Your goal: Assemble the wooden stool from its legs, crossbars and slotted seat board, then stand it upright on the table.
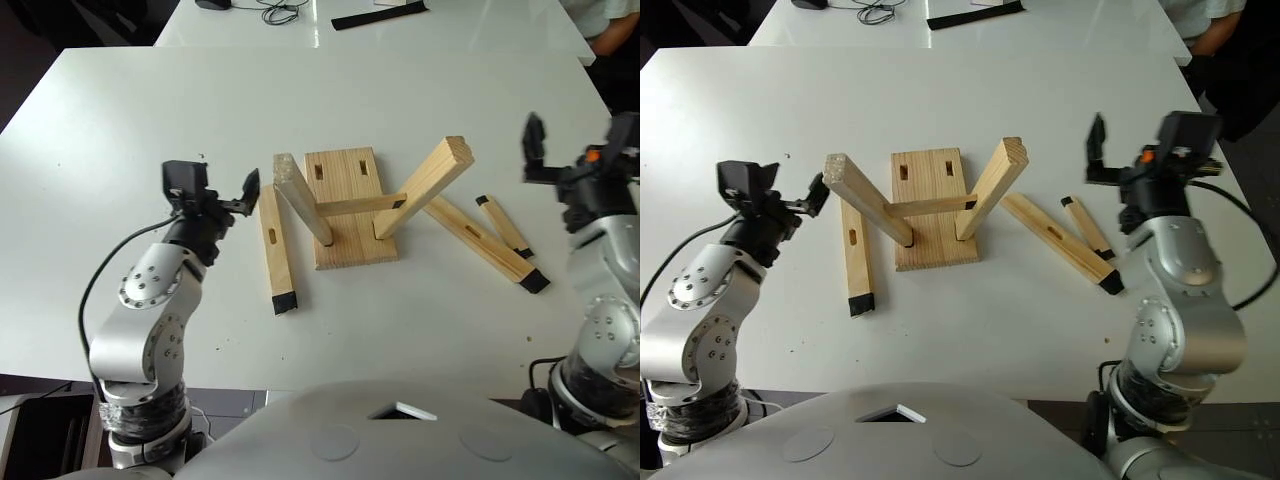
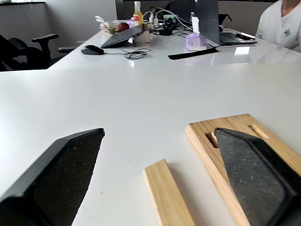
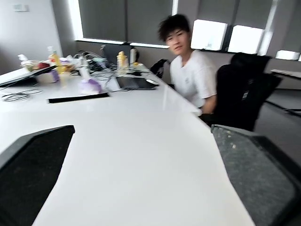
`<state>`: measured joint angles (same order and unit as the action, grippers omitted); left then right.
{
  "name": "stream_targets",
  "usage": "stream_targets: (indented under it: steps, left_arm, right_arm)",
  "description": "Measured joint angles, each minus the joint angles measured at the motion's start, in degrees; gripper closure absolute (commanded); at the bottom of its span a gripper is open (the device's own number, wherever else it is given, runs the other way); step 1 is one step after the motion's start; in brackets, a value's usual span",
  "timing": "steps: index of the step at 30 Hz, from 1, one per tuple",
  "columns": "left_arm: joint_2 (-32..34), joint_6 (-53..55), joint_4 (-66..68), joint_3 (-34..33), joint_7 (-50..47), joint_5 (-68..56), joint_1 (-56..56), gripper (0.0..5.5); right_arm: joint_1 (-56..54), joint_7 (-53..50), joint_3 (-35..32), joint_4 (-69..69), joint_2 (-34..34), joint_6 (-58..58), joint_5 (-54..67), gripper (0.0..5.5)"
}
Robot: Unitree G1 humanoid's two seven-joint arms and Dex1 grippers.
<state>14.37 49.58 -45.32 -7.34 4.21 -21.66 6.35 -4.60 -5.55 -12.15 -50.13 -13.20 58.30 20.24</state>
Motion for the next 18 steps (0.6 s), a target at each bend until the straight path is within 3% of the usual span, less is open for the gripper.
stream_targets:
  steps: [2, 4, 10, 18]
  left_arm:
    - [-2.01, 1.95, -1.18, 5.59, -1.58, 0.96, -0.68, 1.16]
    - [-1.66, 3.65, -1.52, 8.49, -4.21, 4.42, -1.38, 1.16]
    - [-1.15, 5.65, 0.34, 12.1, -4.03, 7.13, -6.49, 1.16]
    - [1.52, 0.61, 5.36, 12.19, 0.03, 9.21, -10.07, 1.16]
  right_arm:
    - [-1.5, -1.41, 8.65, -1.89, 3.81, 2.58, 0.29, 0.14]
    - [-2.06, -4.28, 12.76, -3.83, 5.97, 4.59, -1.15, 0.14]
    - [-1.79, -5.36, 11.78, -3.23, 4.86, 6.92, -5.06, 0.14]
    - [2.11, -1.7, 13.78, 0.3, 2.35, 5.51, -7.24, 0.14]
